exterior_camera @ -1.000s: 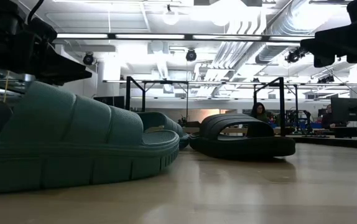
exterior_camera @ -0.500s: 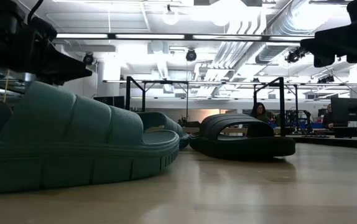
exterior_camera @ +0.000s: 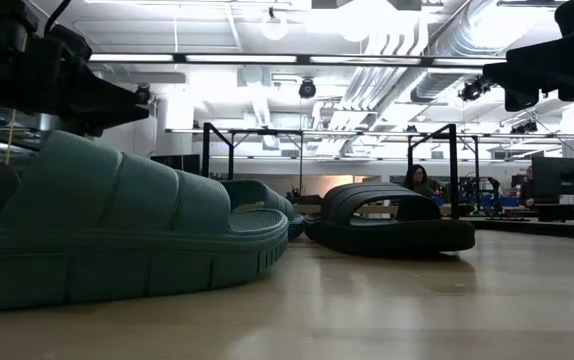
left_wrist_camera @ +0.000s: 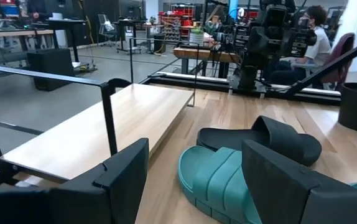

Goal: Pick and place slides into the shelf
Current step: Put the top green slide on the shelf

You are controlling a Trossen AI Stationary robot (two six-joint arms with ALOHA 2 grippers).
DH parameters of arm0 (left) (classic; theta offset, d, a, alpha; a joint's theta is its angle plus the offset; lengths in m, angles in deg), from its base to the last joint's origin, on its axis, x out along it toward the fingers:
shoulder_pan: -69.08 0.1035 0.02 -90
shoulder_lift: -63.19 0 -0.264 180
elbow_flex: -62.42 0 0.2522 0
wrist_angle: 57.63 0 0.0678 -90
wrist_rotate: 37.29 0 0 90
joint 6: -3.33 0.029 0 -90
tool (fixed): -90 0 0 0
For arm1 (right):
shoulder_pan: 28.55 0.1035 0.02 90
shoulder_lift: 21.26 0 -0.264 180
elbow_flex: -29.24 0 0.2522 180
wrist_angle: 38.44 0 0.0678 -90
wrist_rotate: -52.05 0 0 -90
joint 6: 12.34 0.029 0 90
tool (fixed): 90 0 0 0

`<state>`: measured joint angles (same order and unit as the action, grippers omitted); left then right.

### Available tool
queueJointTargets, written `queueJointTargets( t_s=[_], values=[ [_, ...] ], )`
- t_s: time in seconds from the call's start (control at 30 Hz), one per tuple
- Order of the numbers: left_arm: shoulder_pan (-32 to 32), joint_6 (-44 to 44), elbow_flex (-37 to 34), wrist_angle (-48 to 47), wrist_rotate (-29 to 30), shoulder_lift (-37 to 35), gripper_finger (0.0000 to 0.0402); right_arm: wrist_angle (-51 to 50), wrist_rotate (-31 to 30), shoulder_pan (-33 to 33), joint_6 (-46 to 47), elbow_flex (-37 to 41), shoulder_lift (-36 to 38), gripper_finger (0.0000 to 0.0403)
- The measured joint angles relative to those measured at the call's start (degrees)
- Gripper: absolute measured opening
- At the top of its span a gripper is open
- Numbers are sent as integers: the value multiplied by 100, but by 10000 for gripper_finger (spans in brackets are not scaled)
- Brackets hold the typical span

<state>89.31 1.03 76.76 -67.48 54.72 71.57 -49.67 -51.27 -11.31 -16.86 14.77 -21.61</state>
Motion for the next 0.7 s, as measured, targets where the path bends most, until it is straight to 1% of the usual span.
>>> queueJointTargets(
  t_s=[0.13,0.4,0.57,0.7],
  values=[
    [0,-189,0,0,-1,0,239,-2,0,1,1,0,-1,165],
    [1,-851,0,67,19,0,239,-7,-15,1,-138,0,1,165],
    [-1,-897,0,334,179,0,239,25,-34,1,-177,0,-1,165],
    [-1,-997,0,457,448,0,239,175,-385,1,-182,0,0,165]
  ],
)
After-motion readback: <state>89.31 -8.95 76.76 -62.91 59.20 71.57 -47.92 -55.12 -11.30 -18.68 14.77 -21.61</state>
